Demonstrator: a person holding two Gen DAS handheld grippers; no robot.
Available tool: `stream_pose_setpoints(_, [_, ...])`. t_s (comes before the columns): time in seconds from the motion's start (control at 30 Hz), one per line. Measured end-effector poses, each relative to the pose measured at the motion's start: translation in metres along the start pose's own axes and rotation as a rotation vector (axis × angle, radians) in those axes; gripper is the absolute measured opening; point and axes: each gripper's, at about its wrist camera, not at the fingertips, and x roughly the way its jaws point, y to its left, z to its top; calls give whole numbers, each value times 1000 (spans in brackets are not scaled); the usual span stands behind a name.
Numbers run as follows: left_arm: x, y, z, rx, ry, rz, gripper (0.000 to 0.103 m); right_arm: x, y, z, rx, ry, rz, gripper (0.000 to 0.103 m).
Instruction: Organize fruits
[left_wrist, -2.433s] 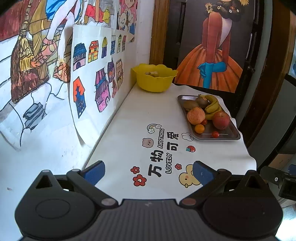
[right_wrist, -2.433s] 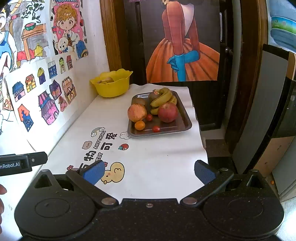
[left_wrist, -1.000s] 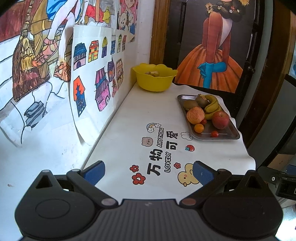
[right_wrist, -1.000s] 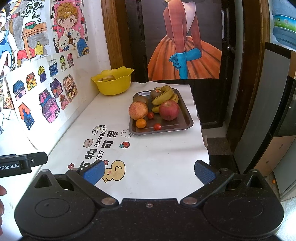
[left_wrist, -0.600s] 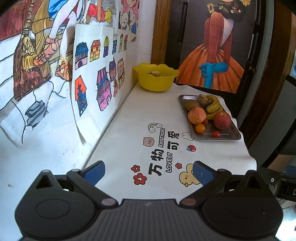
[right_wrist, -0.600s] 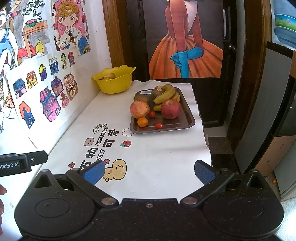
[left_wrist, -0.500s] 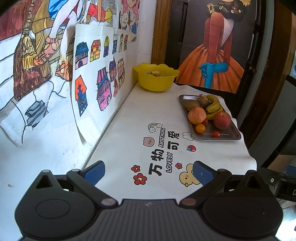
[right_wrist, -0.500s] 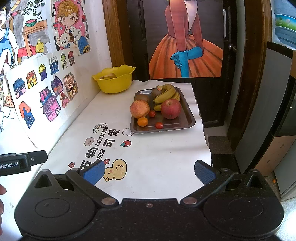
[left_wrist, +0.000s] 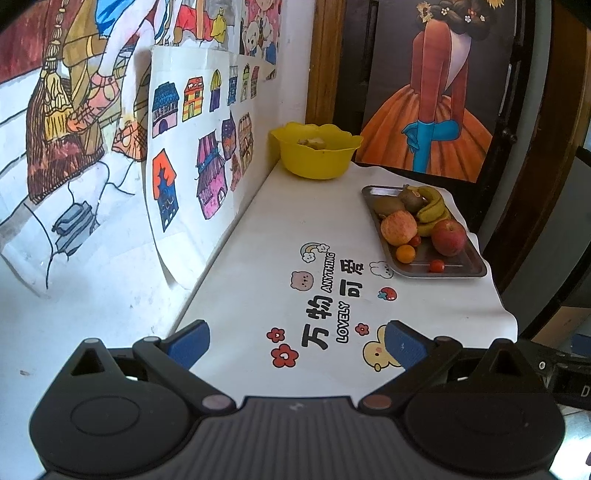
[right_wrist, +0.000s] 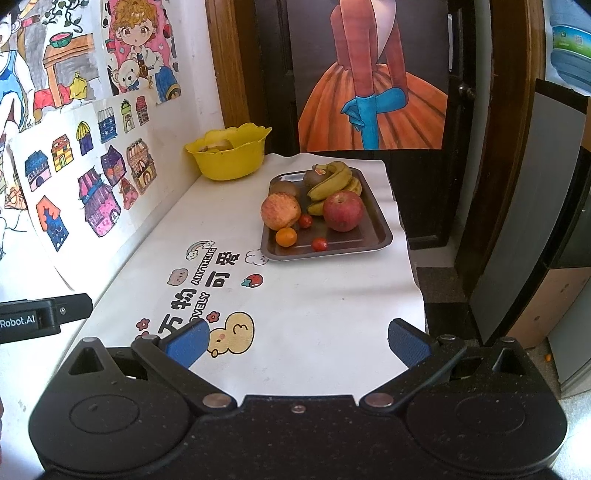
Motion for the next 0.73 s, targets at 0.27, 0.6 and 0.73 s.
stream_pose_setpoints(0.27, [3,-1,1,8,4,-15,102,2,0,0,-1,3,1,102])
stream_pose_setpoints(0.6, [5,1,2,9,-1,-23,103,4,0,0,-2,8,1,102])
stream_pose_setpoints(0.73, [6,1,3,8,-6,-38,103,6,0,1,-2,12,0,102])
